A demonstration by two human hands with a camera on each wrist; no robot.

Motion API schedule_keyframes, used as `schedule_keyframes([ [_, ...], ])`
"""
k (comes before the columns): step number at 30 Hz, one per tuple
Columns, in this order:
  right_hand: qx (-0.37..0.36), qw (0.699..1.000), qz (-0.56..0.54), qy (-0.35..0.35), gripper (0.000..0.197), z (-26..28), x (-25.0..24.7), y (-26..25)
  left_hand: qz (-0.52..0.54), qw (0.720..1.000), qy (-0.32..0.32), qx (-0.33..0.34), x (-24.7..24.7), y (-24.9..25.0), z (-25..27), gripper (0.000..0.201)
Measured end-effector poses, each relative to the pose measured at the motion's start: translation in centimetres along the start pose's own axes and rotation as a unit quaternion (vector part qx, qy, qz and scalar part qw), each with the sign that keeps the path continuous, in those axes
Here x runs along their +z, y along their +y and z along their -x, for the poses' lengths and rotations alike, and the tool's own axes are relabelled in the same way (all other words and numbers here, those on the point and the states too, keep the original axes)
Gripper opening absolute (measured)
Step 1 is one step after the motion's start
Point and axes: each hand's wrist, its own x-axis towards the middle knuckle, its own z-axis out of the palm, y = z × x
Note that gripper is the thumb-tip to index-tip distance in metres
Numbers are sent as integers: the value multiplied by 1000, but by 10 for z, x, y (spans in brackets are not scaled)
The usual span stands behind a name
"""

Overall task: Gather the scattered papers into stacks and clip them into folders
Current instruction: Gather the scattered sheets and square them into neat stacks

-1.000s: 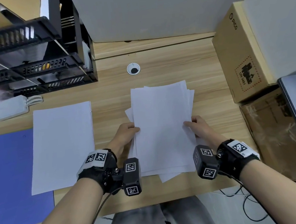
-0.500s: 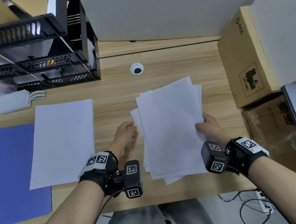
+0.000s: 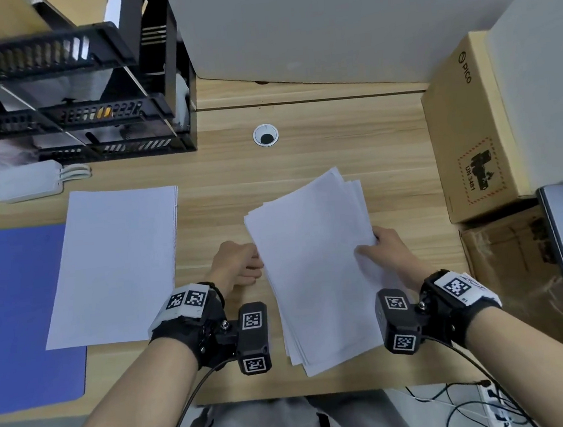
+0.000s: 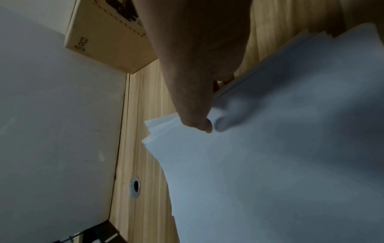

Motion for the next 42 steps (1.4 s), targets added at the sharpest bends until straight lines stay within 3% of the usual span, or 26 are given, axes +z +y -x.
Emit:
schedule_keyframes([
  [6,36,999,-1,-1,51,-2,6,-10,-10,1000,2,-1,-1,2,-1,16],
  [11,85,990,-102,-52,27,10,11,-9,4,1000,-2,6,-6,-3,-4,24],
  [15,72,980,-168,-73,30,17,13,-3,6,999,-26,23,-10,-12,-6,29],
  [18,55,979,-185,-67,34,23,18,-2,8,997,-40,61,-12,-25,-8,44],
  [22,11,976,-214,-49,31,35,31,-11,17,993,-23,116,-17,-42,-14,57],
  [28,-81,970,-214,-78,26,70,35,-44,82,977,-95,174,-33,-35,-6,49],
  [30,-106,970,-210,-56,26,82,38,-58,120,965,-124,199,-43,-22,4,40],
  [32,-129,967,-220,-18,25,93,41,-74,145,955,-108,235,-58,-3,17,28],
  [38,-218,936,-269,60,36,111,54,-116,189,897,-108,386,-107,49,67,31],
  [42,-238,935,-250,76,47,112,69,-126,131,894,-94,417,-126,48,76,36],
])
